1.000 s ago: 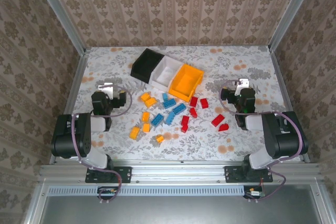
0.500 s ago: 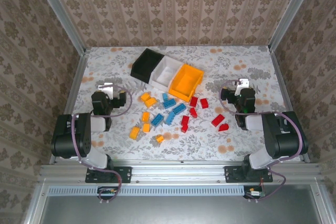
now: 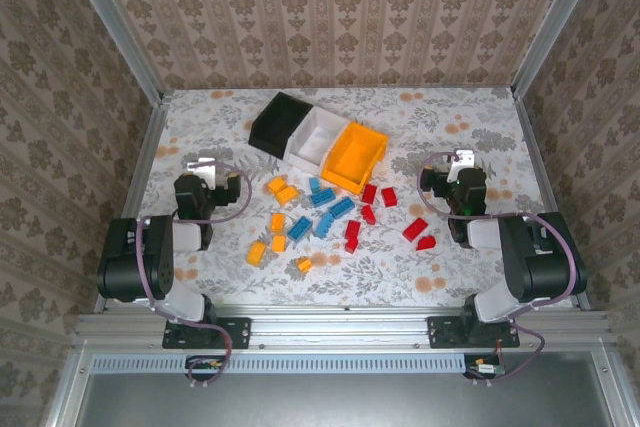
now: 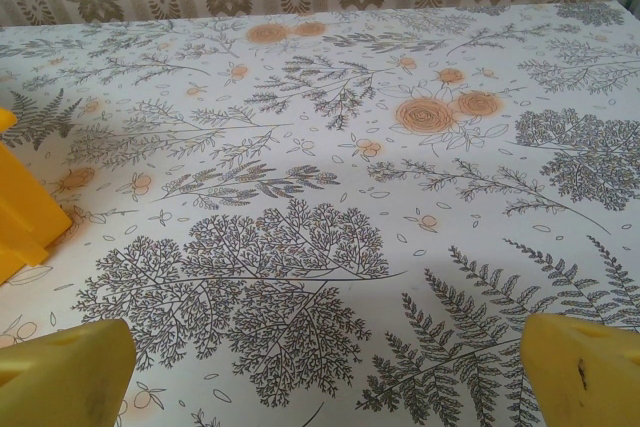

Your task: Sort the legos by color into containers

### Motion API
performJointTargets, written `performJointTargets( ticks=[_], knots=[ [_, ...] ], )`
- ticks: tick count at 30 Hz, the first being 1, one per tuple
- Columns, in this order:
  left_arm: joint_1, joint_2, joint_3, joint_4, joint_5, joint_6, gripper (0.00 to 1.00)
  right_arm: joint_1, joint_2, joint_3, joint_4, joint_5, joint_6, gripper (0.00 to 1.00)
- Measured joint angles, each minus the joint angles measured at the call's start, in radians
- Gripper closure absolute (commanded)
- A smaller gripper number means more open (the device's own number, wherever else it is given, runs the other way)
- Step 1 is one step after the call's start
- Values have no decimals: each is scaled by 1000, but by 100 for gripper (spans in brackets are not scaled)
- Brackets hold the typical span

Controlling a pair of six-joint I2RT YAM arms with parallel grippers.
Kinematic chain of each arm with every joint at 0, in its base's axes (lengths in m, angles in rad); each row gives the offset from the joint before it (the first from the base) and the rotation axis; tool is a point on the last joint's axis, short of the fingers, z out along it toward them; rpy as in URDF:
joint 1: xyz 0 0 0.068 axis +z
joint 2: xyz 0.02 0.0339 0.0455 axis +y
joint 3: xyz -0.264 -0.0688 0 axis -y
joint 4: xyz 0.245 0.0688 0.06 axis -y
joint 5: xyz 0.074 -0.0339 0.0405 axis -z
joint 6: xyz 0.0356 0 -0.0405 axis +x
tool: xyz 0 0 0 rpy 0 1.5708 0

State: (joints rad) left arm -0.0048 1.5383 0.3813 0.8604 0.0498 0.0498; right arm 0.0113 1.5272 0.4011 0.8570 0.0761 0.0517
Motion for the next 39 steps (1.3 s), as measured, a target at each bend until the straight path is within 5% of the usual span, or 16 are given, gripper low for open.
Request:
performJointTargets(
  ticks=[15,20,30,39],
  knots=[
    [-1,0,1,0,-17,0,0,0,0,0,-2,5,1,0],
    [-6,-9,6,-29,-51,0,0,0,-43,36,-130,55,12,0],
    [-52,-201,287,-521,-269,-110,0,-23,-180,311,-603,127,165,0],
    [-70,-175,588,-1047,-295,-266,0,-35,-176,564,-1060,54,318,0]
  ],
)
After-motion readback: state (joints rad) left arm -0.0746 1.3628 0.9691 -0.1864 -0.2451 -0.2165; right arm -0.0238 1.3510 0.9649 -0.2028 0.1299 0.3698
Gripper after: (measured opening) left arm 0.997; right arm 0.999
